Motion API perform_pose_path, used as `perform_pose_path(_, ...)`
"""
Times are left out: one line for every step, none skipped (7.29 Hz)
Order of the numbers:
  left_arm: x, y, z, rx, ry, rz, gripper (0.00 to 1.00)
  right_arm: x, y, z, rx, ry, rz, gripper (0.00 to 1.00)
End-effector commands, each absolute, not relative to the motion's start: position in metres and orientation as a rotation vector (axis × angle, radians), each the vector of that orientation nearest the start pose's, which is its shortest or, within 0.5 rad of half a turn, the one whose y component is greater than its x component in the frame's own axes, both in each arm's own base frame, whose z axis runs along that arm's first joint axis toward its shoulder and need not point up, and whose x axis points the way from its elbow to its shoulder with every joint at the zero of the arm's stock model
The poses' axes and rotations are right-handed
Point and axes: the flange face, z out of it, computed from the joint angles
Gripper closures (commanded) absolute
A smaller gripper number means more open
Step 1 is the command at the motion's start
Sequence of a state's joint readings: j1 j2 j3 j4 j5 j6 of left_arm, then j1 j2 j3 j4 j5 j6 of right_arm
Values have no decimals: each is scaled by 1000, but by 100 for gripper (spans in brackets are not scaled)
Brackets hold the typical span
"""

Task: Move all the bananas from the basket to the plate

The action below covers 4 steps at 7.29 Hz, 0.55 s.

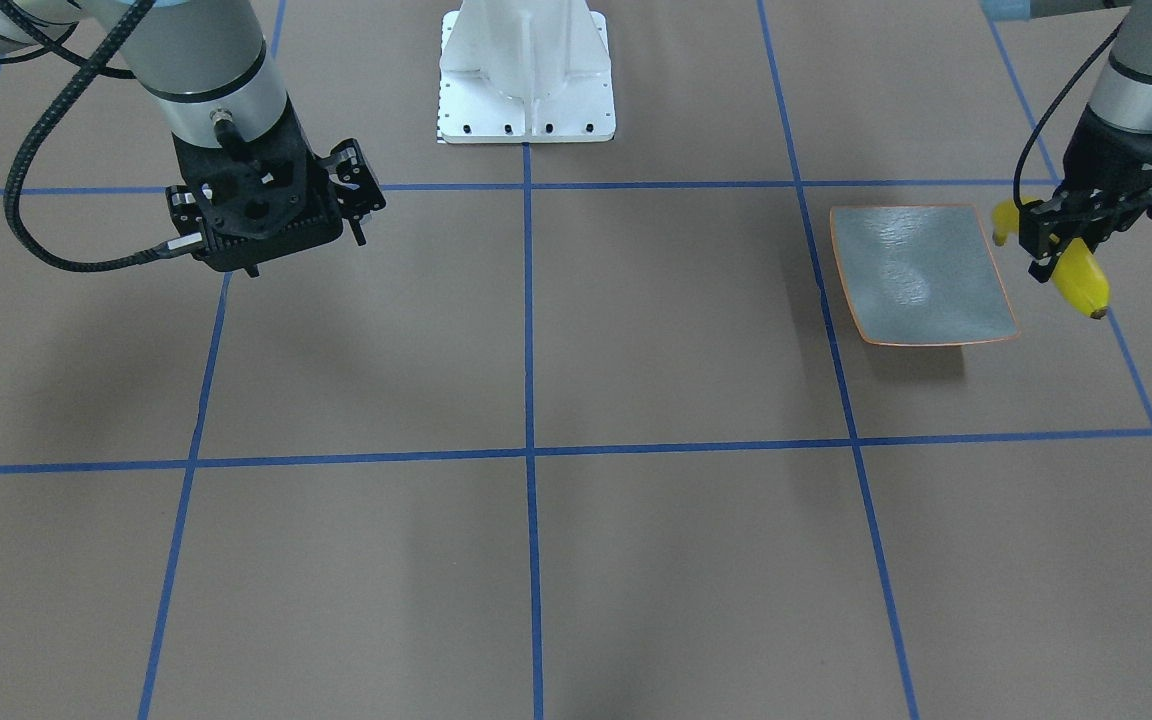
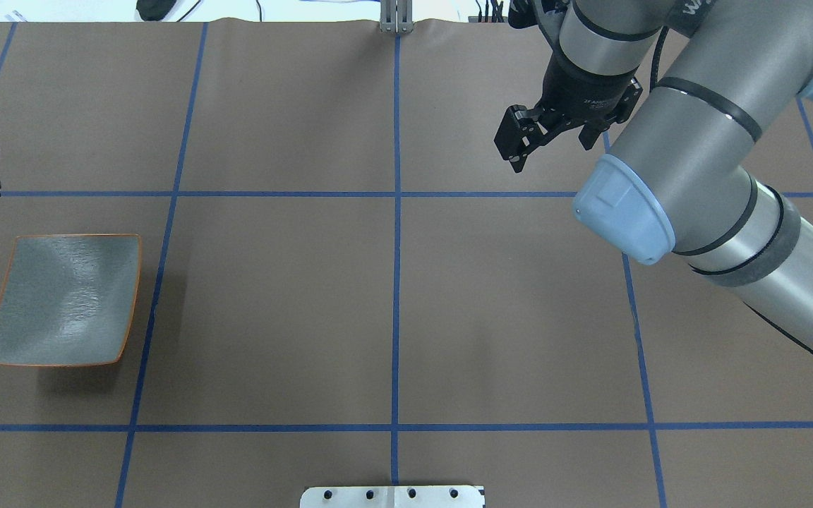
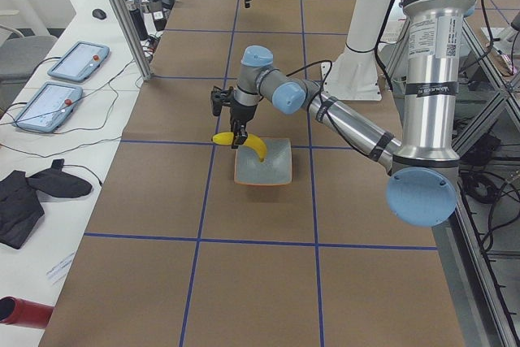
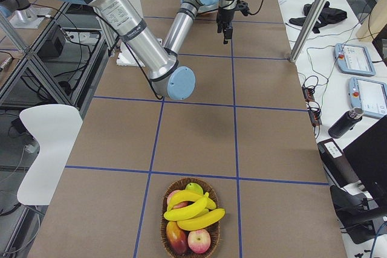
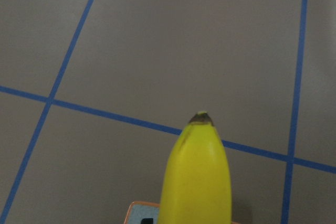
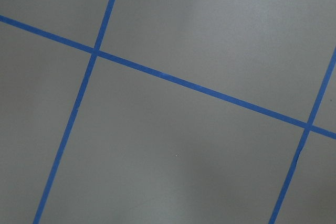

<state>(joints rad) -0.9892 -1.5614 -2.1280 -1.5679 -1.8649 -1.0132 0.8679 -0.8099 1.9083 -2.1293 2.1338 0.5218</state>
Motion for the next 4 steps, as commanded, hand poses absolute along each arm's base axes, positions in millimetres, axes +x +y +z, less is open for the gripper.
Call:
perform_pose_path(218, -441, 401, 118, 394, -283, 100, -325, -510, 144, 117, -753, -325, 1)
perform_pose_path(246, -443, 379, 111, 323, -247, 100, -324, -510, 147, 114, -753, -325, 1)
perform_pose_path(271, -438, 373, 100, 271, -208, 100, -321, -507, 150, 113, -755, -324, 1)
perform_pose_path(286, -437, 388, 94, 216, -185, 100, -318, -508, 154, 95, -770, -318, 1)
